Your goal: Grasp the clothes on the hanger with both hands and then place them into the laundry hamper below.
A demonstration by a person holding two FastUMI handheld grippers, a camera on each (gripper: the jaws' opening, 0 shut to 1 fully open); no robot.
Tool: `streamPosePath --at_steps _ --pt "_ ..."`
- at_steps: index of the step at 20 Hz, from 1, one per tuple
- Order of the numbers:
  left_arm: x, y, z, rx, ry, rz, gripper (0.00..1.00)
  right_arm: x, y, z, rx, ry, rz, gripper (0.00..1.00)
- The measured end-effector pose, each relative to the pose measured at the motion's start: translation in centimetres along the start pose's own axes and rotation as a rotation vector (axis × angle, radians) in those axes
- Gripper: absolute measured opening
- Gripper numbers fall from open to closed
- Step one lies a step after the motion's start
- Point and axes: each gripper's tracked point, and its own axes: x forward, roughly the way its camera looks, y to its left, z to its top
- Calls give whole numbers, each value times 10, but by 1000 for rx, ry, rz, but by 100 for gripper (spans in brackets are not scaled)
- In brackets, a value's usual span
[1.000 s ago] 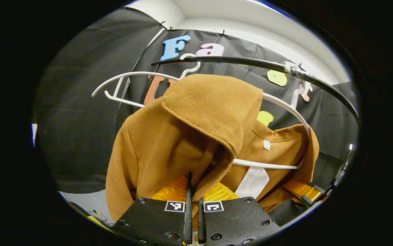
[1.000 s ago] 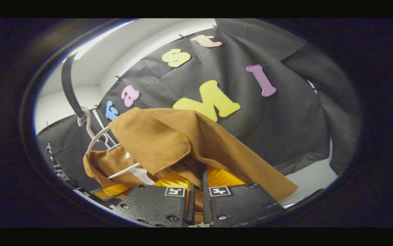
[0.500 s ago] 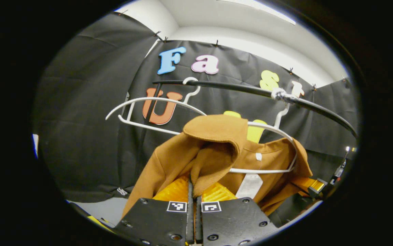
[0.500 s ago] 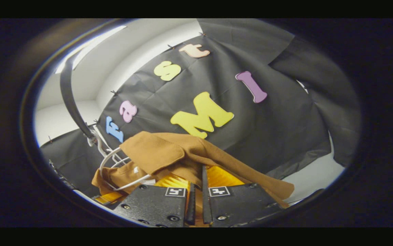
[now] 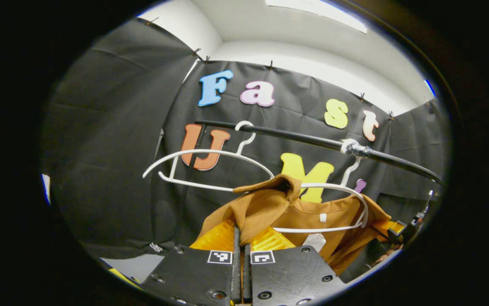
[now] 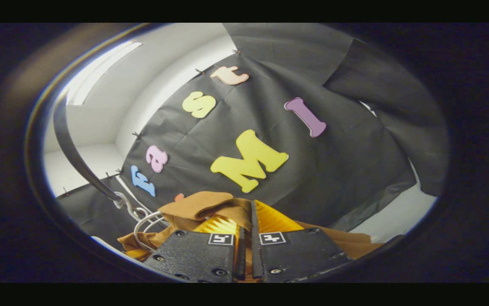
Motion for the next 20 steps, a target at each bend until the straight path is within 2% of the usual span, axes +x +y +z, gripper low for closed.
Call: streamPosePath --at_steps 4,6,10,11,12,13,14,15,20 --pt "8 7 4 -26 9 -1 2 12 2 10 44 9 20 5" --pt "9 8 5 -2 11 3 2 20 7 12 45 15 35 2" --pt "17 18 21 -34 0 4 2 30 10 22 45 26 71 1" --pt "19 20 24 -44 2 4 2 33 11 23 48 36 84 6" --pt "21 18 24 -48 5 -2 2 36 13 26 58 46 101 1" --pt "21 16 25 -39 9 -9 2 37 16 27 65 51 120 12" --pt "22 15 26 -25 7 -14 2 41 17 32 66 52 129 11" --pt "25 17 27 -25 9 -19 2 45 13 32 54 55 127 0" --pt "39 27 31 -41 38 -51 2 65 9 32 22 101 143 0"
